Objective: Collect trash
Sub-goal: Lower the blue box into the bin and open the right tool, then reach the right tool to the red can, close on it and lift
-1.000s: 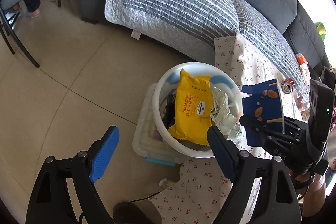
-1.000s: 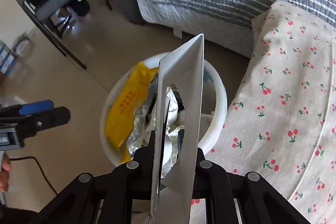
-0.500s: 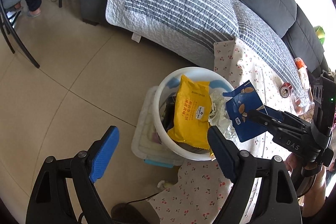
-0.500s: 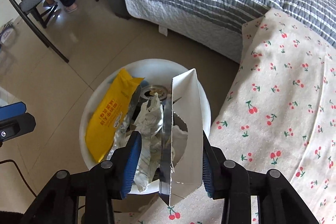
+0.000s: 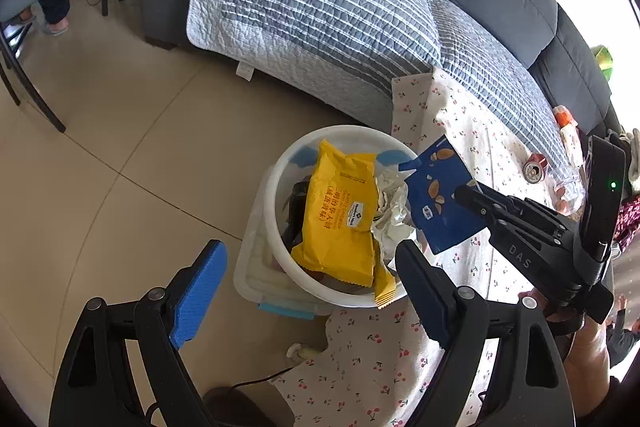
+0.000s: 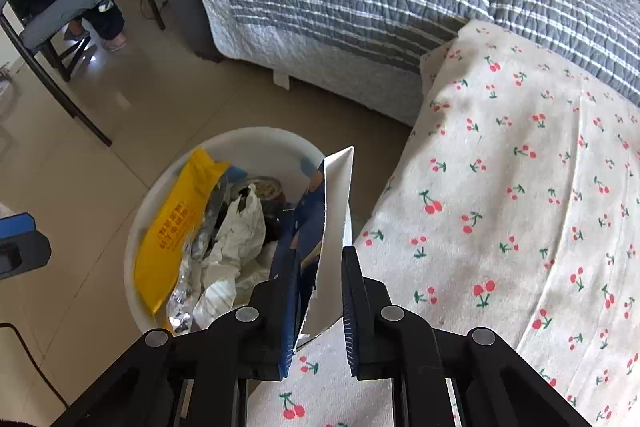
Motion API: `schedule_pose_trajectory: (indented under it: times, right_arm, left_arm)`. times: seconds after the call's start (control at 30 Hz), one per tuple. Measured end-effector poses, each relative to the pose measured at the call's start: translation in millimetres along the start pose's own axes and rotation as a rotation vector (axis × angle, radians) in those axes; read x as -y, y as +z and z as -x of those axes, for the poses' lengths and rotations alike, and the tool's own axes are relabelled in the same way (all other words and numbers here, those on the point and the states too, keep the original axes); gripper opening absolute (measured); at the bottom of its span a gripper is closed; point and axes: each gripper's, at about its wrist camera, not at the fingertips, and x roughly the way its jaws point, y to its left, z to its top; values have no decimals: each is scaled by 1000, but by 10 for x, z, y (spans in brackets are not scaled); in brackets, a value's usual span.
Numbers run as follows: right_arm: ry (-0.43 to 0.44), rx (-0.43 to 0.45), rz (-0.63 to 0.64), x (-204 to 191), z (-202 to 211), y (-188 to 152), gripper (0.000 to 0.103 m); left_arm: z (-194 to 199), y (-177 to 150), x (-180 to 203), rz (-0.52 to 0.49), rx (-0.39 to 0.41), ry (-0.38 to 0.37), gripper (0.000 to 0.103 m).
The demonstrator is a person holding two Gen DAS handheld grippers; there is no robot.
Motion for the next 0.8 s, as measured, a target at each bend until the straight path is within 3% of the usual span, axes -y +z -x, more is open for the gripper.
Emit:
schedule_pose_trajectory:
  times: [0.27,0.47,0.6,0.7,0.8]
  right_arm:
    - [-98,-6,142,-290,-223,243,13]
    - [-81,-28,112,-292,-403,258,12]
    - [-1,-18,34,-180,-357,249,27]
    - [54,6,-69,-14,-223,226,60]
    - [79,37,-120,128,-36,192,65]
  left_arm:
    - [-12,55,-75,29,3,14,88]
    - [-26,50,-116,31,-4,26,88]
    - [-12,47,-105,26,3,29,88]
    - [-26,48,-79,24,1,32,88]
    - [-36,49,-12,12,1,35,88]
